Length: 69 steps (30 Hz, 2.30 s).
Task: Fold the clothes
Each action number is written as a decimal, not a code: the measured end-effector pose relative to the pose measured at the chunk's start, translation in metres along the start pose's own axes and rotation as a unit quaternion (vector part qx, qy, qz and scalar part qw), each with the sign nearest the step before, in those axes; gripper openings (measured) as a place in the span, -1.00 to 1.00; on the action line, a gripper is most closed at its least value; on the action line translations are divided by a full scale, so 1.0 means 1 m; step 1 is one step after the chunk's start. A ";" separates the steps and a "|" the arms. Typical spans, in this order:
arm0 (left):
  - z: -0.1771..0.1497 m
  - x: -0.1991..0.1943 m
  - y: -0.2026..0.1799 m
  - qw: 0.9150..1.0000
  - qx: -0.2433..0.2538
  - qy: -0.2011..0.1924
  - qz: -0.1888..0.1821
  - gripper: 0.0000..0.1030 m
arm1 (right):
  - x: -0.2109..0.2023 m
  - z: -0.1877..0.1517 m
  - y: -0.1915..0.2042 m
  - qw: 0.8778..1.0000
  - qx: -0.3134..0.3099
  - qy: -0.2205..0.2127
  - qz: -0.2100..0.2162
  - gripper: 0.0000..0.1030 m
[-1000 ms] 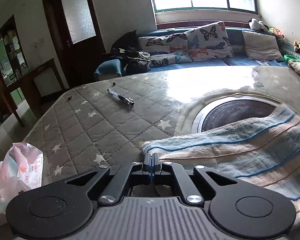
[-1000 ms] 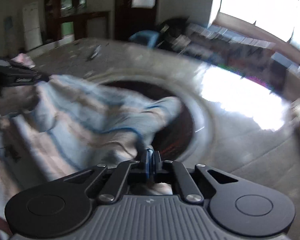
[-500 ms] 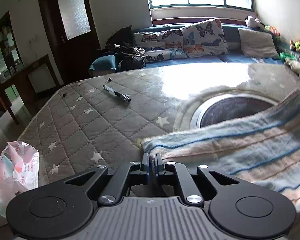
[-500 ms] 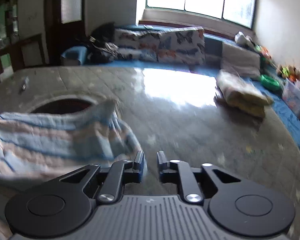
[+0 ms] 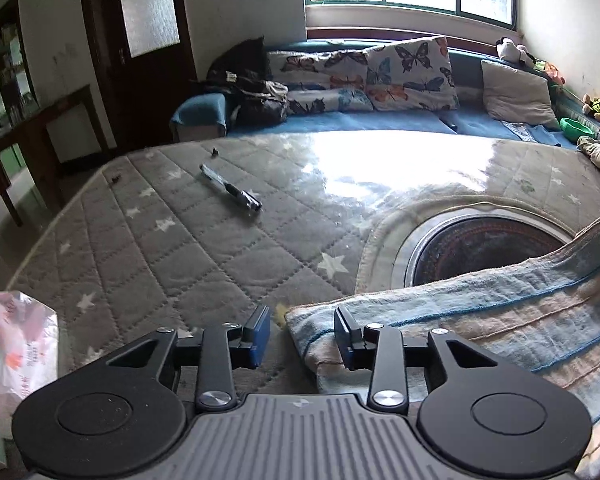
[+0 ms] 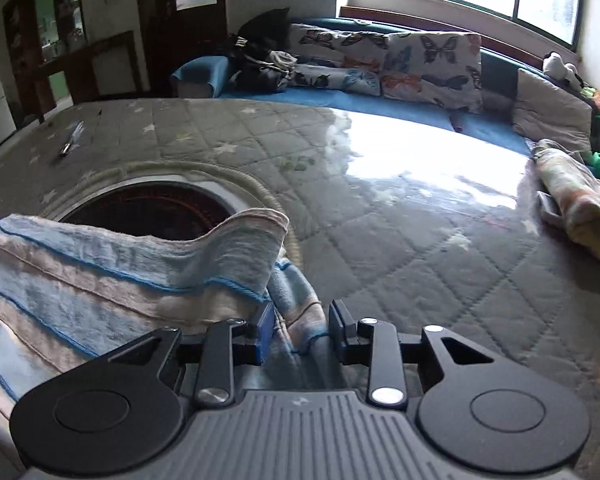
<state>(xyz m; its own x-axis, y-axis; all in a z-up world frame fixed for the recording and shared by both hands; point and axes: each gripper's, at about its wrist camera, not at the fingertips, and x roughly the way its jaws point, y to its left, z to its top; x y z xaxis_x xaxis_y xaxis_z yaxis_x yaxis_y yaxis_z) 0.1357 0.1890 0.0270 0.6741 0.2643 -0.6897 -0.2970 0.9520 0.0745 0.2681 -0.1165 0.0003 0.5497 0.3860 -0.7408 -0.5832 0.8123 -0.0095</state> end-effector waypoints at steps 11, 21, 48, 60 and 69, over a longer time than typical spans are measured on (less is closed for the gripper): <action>-0.004 0.002 0.005 1.000 -0.004 0.002 -0.012 -0.26 | -0.023 -0.008 -0.023 0.992 0.042 -0.027 -0.112 -0.74; 0.009 0.021 -0.003 0.999 -0.006 0.018 -0.038 -0.26 | -0.007 -0.001 -0.055 0.993 0.107 -0.015 -0.049 -0.44; 0.072 0.059 -0.017 0.997 0.035 -0.050 -0.039 -0.91 | 0.014 0.058 -0.067 0.993 0.069 -0.060 -0.075 -0.98; 0.061 0.100 -0.020 0.998 0.054 -0.017 -0.004 -0.87 | 0.054 0.051 -0.071 0.997 0.063 -0.011 -0.037 -0.77; 0.062 0.089 -0.018 0.999 0.036 -0.030 0.016 -0.75 | 0.043 0.060 -0.061 0.998 0.046 -0.012 -0.042 -0.65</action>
<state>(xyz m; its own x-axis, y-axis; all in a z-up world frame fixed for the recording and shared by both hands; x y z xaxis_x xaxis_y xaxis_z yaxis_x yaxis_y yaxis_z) 0.2434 0.2047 0.0089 0.7047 0.3022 -0.6419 -0.2714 0.9508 0.1497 0.3639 -0.1232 0.0094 0.6090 0.3241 -0.7239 -0.4772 0.8787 -0.0081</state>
